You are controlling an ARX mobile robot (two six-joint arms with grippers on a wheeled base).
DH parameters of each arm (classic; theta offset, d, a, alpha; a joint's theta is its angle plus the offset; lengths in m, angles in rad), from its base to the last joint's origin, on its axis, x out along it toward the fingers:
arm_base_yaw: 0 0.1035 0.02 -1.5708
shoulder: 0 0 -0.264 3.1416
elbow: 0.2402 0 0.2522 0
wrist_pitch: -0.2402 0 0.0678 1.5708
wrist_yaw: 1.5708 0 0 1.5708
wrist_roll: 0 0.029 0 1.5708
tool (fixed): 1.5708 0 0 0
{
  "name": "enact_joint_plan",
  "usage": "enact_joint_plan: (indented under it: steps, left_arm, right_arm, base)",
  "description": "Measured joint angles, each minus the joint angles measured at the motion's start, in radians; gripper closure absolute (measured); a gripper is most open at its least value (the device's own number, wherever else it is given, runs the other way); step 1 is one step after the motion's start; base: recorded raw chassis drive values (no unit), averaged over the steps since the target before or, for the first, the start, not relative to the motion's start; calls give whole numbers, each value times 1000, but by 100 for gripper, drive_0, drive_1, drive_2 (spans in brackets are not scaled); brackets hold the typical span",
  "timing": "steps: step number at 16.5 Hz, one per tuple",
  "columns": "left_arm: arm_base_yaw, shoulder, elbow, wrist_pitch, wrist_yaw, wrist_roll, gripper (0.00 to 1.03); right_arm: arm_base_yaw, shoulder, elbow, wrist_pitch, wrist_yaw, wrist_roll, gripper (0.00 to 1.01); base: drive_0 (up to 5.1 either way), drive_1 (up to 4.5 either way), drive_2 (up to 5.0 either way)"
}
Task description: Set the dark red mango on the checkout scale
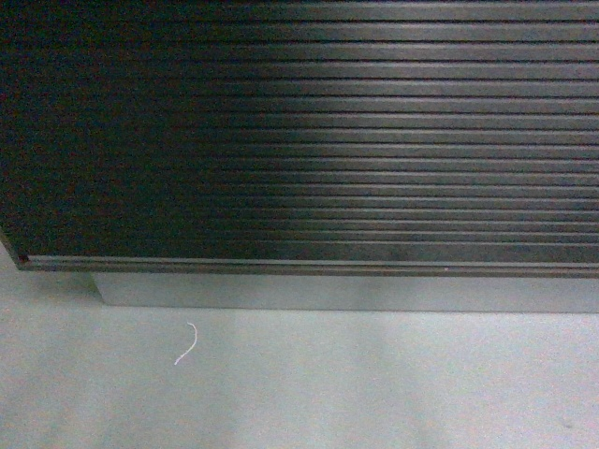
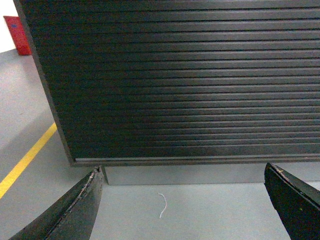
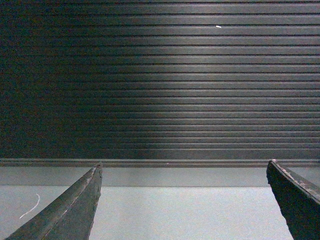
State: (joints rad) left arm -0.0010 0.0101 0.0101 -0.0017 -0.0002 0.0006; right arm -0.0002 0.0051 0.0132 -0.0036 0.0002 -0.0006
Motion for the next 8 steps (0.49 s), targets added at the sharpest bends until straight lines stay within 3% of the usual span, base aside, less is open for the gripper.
enact_joint_plan:
  steps: [8]
  left_arm:
    - [0, 0, 0, -2, 0, 0, 5]
  right_arm:
    - [0, 0, 0, 0, 0, 0, 3]
  base:
    - [-17, 334, -369]
